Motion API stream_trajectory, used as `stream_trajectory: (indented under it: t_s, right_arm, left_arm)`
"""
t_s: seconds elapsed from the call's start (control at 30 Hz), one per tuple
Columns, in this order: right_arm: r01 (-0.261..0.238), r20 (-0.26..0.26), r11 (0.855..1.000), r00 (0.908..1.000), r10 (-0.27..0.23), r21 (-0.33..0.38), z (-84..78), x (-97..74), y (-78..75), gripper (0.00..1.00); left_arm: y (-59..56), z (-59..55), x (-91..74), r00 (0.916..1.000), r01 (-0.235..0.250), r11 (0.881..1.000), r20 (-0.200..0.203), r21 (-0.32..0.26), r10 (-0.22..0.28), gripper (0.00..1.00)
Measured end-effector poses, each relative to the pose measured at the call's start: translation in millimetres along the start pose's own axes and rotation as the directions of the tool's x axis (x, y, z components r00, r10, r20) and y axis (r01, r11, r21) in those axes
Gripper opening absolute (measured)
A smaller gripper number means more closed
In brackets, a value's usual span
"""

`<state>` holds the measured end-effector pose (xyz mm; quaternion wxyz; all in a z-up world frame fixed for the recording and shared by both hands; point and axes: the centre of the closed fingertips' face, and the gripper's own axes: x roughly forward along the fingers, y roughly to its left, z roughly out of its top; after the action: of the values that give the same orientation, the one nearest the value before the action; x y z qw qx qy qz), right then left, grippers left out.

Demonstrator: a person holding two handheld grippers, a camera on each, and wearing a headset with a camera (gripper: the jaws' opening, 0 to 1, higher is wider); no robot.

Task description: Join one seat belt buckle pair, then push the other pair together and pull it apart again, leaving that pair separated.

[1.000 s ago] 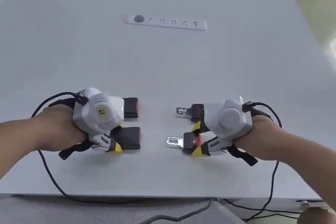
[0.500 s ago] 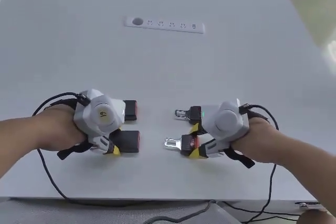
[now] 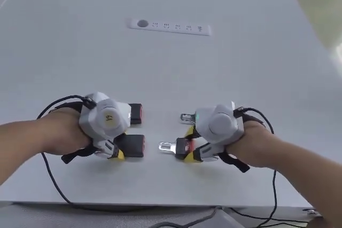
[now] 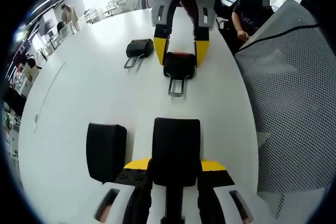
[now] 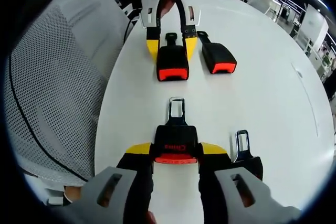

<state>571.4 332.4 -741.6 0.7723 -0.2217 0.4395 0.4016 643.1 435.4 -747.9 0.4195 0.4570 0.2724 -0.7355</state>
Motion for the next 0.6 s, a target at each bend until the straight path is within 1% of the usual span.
stream_trajectory:
  t_s: [0.2, 0.4, 0.5, 0.6]
  right_arm:
    - [-0.001, 0.021, 1.0, 0.9998, 0.001, -0.001, 12.4, 6.3, 0.0, 0.31]
    - [-0.011, 0.039, 1.0, 0.9992, 0.012, -0.013, 25.3, 14.0, 1.5, 0.31]
    - [-0.014, 0.04, 1.0, 0.9991, 0.015, -0.021, 28.8, 16.1, 1.3, 0.31]
    - [-0.018, 0.028, 0.999, 0.9994, 0.019, -0.028, 31.6, 17.7, 0.5, 0.31]
  left_arm:
    - [-0.2, 0.0, -0.1, 1.0, 0.0, 1.0, -0.003, -0.003, 0.0, 0.34]
    - [0.2, 0.0, -0.2, 1.0, -0.001, 1.0, -0.007, -0.005, 0.001, 0.34]
    - [0.3, -0.2, -0.2, 1.0, -0.001, 1.0, -0.007, -0.009, 0.001, 0.34]
    - [0.4, -0.2, -0.1, 0.9999, -0.002, 1.0, -0.011, -0.008, 0.002, 0.34]
